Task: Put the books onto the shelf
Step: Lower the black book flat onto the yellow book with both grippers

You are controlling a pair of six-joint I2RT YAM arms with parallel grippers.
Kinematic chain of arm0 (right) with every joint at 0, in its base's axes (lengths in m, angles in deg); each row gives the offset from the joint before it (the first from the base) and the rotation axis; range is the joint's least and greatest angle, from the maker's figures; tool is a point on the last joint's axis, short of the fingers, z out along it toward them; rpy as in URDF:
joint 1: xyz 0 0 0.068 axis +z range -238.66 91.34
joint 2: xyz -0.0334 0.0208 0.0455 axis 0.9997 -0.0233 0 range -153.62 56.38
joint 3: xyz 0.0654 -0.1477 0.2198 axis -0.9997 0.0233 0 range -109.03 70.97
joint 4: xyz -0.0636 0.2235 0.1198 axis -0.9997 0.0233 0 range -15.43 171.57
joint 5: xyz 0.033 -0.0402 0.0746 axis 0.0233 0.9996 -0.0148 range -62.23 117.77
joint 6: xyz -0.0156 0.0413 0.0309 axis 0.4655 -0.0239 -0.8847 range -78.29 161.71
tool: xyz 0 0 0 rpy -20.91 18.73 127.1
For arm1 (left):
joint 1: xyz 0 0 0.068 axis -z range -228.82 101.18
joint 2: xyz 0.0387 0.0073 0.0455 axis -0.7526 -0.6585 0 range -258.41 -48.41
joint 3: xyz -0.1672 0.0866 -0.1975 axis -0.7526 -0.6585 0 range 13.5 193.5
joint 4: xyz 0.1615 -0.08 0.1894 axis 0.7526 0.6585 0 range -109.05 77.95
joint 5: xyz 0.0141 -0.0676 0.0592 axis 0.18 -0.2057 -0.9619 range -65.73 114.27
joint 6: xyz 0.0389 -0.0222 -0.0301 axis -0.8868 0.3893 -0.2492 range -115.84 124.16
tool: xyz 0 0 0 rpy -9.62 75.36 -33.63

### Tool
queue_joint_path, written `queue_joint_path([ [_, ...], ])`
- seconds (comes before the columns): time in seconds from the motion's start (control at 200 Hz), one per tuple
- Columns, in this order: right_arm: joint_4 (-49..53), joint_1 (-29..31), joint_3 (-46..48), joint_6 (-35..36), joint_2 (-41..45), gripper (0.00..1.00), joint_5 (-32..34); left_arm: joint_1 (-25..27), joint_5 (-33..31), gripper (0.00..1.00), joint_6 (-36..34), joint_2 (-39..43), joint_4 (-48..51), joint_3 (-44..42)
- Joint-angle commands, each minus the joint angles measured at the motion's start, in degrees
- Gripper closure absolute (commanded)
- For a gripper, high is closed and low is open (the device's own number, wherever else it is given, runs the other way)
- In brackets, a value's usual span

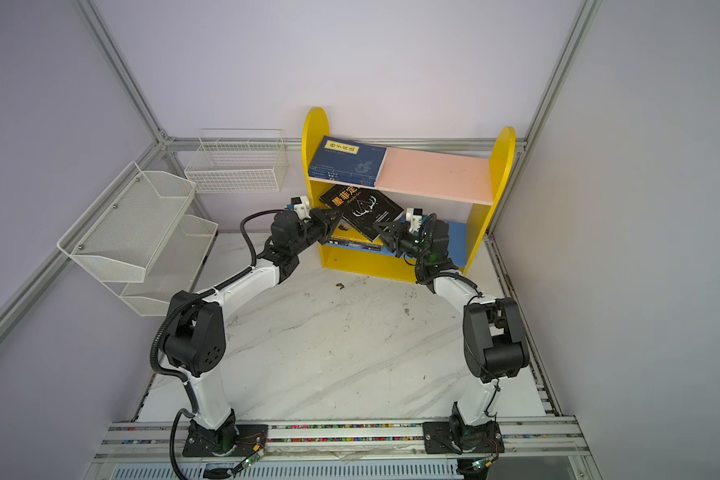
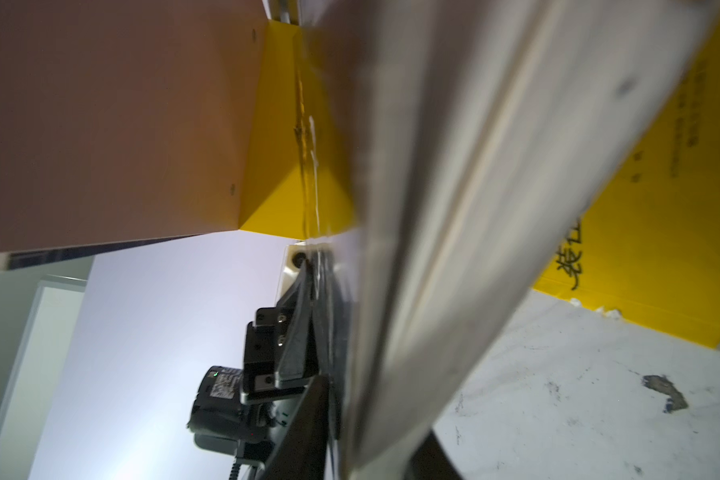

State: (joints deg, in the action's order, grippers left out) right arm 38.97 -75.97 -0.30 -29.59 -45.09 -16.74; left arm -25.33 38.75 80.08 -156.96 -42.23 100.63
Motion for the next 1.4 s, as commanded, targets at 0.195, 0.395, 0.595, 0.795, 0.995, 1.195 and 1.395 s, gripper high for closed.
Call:
queue_joint_path([
  [0.195, 19.43, -0.03, -8.54, 12.56, 0.34, 0.40, 15.83, 2.85, -13.55, 1.00, -2.96, -3.58, -11.96, 5.47],
  [0.395, 20.79, -0.21, -9.84, 13.72, -3.03, 0.40, 18.61, 3.59, -16.48, 1.00, -3.24, -8.14, -11.42, 10.43],
  [0.595, 24.01, -0.42, -13.39, 17.27, -5.43, 0.39, 23.45, 4.46, -20.17, 1.00, -5.49, -7.64, -8.61, 9.64],
  [0.795, 27.31, -0.44, -15.93, 19.99, -7.92, 0.39, 26.06, 5.57, -22.34, 1.00, -5.65, -7.93, -6.21, 9.05],
  [0.995, 28.80, 0.32, -17.71, 22.61, -10.48, 0.39, 26.82, 6.27, -23.17, 1.00, -5.87, -8.61, -5.52, 8.84],
  [1.195, 29.88, 1.20, -19.89, 23.49, -12.51, 0.36, 27.33, 7.10, -25.17, 1.00, -6.05, -8.46, -5.25, 7.56],
  [1.395, 31.47, 3.48, -22.39, 24.55, -13.99, 0.36, 29.57, 8.05, -27.46, 1.00, -6.40, -8.16, -4.84, 5.83],
])
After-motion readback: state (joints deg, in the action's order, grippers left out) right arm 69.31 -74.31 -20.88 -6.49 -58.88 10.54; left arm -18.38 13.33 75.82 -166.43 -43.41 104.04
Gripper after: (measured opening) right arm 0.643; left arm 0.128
